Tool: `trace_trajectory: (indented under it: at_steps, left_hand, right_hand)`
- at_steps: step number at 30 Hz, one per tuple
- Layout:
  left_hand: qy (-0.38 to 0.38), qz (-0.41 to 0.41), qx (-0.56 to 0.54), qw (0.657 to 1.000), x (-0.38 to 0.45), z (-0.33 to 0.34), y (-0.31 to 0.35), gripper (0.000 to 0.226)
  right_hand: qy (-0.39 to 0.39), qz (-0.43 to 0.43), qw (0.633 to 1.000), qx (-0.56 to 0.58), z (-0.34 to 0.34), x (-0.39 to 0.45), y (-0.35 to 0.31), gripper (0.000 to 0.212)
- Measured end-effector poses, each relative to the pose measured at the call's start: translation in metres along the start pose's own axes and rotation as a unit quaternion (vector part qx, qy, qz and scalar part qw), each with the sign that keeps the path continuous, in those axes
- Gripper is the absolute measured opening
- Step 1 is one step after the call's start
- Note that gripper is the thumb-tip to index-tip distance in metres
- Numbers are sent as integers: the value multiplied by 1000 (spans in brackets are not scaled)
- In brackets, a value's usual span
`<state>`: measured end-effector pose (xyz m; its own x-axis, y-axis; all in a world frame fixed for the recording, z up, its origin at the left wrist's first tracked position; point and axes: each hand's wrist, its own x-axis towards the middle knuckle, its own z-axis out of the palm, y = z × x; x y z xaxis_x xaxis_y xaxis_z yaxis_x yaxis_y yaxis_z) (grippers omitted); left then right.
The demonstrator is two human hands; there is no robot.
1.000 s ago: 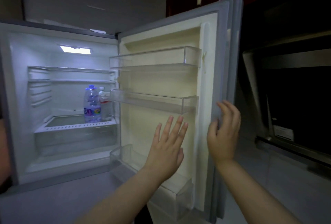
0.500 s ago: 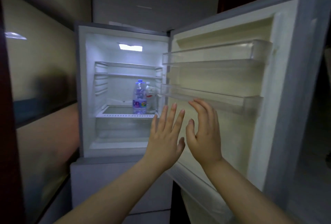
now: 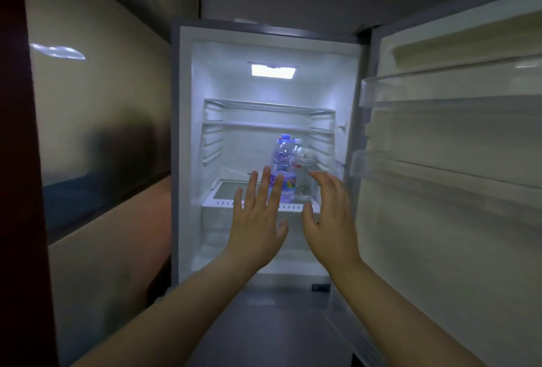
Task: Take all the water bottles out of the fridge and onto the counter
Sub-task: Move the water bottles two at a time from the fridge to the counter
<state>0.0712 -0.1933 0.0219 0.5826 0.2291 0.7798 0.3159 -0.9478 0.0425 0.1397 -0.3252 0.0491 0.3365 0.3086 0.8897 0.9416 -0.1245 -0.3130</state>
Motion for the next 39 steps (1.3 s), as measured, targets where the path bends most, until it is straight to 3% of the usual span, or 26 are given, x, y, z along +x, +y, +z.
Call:
trace_trajectory:
  at_steps: [9,21,33,39]
  left_hand:
    - [-32,-20,-2,999,92,83,-96,89]
    - [-40,-27,-73,996,152,178,-118,93]
    - [-61,-60,-87,993,222,244,-136,104]
    - [-58,-62,-105,991,240,278,-128,107]
  right_hand:
    - [11,31,999,-20,112,75,49,49]
    - [22,101,991,-85,171,126,150,49]
    - [56,249,964,-76,225,190,244,49]
    - [46,237,965,-107,248,204,277,51]
